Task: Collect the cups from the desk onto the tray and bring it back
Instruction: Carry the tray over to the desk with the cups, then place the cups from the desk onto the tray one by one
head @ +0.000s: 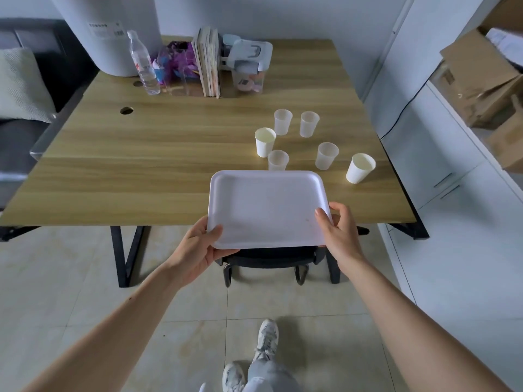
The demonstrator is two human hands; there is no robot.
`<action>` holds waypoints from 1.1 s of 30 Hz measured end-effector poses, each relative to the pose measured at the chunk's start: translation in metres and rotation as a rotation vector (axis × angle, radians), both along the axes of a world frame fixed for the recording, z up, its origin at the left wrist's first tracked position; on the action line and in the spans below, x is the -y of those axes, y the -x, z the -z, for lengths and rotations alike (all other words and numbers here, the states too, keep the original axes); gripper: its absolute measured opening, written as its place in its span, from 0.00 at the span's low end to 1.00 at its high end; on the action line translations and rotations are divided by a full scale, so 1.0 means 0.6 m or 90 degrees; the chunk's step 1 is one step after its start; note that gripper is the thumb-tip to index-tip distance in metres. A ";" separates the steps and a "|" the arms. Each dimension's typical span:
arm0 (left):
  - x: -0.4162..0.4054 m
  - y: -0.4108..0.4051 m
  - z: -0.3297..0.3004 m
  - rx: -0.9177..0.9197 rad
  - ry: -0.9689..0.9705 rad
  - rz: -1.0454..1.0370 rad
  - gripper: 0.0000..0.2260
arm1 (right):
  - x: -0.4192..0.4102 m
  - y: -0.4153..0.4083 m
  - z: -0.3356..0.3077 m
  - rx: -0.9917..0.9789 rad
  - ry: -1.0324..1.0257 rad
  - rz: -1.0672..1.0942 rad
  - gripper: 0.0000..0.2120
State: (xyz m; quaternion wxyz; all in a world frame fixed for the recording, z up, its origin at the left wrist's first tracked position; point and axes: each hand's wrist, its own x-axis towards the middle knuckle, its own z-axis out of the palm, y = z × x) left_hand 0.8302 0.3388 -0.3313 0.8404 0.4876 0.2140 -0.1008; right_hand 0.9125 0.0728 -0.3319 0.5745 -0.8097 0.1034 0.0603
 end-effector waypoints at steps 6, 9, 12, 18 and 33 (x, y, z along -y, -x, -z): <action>-0.018 -0.089 -0.001 -0.001 -0.007 -0.028 0.13 | -0.024 -0.112 -0.003 0.016 0.020 -0.042 0.18; -0.028 -0.127 -0.001 0.000 -0.002 -0.044 0.13 | -0.039 -0.165 -0.004 0.016 0.029 -0.058 0.18; -0.039 -0.160 0.001 0.006 -0.008 -0.061 0.13 | -0.055 -0.207 -0.009 0.016 0.037 -0.081 0.17; -0.091 -0.229 0.014 0.001 -0.017 -0.071 0.12 | -0.103 -0.284 -0.003 -0.001 0.057 -0.103 0.20; -0.281 -0.422 0.019 0.017 -0.048 -0.068 0.12 | -0.234 -0.416 0.028 -0.064 0.134 0.043 0.24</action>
